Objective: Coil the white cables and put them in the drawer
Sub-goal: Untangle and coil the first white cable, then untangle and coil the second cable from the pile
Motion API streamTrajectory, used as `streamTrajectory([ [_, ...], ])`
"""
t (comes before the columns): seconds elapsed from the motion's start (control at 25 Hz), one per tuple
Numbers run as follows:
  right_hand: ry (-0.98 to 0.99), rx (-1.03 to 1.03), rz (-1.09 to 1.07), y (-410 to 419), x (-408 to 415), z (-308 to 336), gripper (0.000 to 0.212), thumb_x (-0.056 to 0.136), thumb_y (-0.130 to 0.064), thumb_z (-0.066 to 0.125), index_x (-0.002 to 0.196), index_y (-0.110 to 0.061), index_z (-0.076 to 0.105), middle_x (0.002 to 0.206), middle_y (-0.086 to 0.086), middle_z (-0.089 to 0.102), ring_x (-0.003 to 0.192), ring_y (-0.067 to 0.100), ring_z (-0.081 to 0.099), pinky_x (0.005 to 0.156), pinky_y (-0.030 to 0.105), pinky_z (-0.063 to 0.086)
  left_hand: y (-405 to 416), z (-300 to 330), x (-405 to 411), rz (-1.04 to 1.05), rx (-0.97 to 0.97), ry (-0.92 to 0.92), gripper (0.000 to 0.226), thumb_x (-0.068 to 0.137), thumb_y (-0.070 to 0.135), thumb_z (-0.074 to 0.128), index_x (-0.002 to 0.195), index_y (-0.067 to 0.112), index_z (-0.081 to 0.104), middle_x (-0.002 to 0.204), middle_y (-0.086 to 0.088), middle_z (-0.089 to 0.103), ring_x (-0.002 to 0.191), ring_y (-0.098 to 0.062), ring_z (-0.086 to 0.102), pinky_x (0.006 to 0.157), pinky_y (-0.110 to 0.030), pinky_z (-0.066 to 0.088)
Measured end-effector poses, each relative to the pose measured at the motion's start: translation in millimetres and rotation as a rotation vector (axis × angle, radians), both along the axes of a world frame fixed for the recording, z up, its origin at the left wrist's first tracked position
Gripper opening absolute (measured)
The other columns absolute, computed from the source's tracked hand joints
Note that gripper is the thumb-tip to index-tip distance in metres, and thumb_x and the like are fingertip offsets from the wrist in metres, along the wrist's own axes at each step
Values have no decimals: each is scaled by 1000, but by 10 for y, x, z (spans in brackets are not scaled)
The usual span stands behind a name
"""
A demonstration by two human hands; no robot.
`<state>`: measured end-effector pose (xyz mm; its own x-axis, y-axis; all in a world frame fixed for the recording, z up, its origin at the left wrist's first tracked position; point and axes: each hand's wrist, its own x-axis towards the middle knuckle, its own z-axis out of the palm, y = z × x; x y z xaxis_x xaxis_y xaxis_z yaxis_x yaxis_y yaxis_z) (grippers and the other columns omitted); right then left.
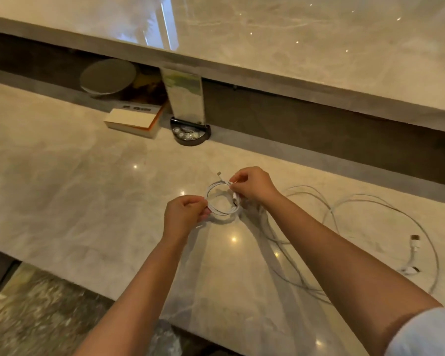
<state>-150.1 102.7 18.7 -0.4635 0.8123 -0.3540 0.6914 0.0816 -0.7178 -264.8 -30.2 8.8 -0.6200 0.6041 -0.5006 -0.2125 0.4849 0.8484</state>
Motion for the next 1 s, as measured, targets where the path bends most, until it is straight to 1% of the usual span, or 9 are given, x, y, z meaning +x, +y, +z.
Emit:
streamTrajectory([
  [0.16,-79,58,80,1,-272,-137,14,78,-9,67,91,-10,72,95,9,71,89,22,64,72,28,48,-17,-139,-140,67,-51,111,5,81,5,66,81,3,70,70,-17,70,64,-25,69,62,-34,59],
  [0.28,-120,95,89,-15,-337,-242,13,78,-9,65,89,-9,71,95,10,71,88,24,63,67,27,44,19,-140,-192,29,-77,291,7,79,4,65,77,7,71,67,-11,69,56,-19,64,54,-23,54],
  [0.36,-117,85,64,-26,-338,-296,13,78,-6,63,88,-7,71,94,12,70,85,24,62,66,26,41,41,-166,-194,0,-96,336,9,79,4,64,78,8,72,67,-8,68,52,-16,60,49,-17,50],
  [0.52,-117,109,57,-51,-348,-349,13,80,-6,63,91,-3,70,96,14,69,91,27,62,67,26,41,58,-217,-191,1,-108,336,11,79,3,64,75,9,73,64,-9,68,51,-17,60,55,-24,52],
  [0.64,-147,159,109,-83,-312,-332,22,83,-11,62,102,-2,67,105,16,67,98,29,60,76,31,44,55,-226,-204,-18,-102,332,10,78,3,66,83,6,74,71,-10,70,62,-22,65,68,-32,58],
  [0.72,-157,171,115,-115,-238,-281,28,85,-13,60,111,-3,64,111,16,65,102,29,59,82,32,44,28,-209,-173,-54,-83,358,10,79,8,66,87,12,72,77,-8,68,71,-21,64,77,-39,57],
  [0.76,-148,179,110,-143,-174,-217,29,86,-15,59,113,-4,63,112,15,65,102,28,59,81,31,44,5,-178,-141,-85,-84,408,12,82,12,64,92,16,70,81,-8,66,75,-19,61,78,-38,54],
  [0.88,-66,218,113,-311,214,46,26,88,-18,57,111,-9,65,109,7,64,95,20,59,76,23,38,-89,-44,44,-187,-106,598,31,89,21,56,117,9,62,106,-7,66,93,-19,61,77,-27,45],
  [1.0,12,295,36,-566,1034,170,21,87,-13,58,104,-10,68,99,3,61,84,12,54,76,22,38,-196,27,427,-366,117,815,31,88,21,57,116,8,62,110,-9,66,100,-25,61,82,-27,43],
])
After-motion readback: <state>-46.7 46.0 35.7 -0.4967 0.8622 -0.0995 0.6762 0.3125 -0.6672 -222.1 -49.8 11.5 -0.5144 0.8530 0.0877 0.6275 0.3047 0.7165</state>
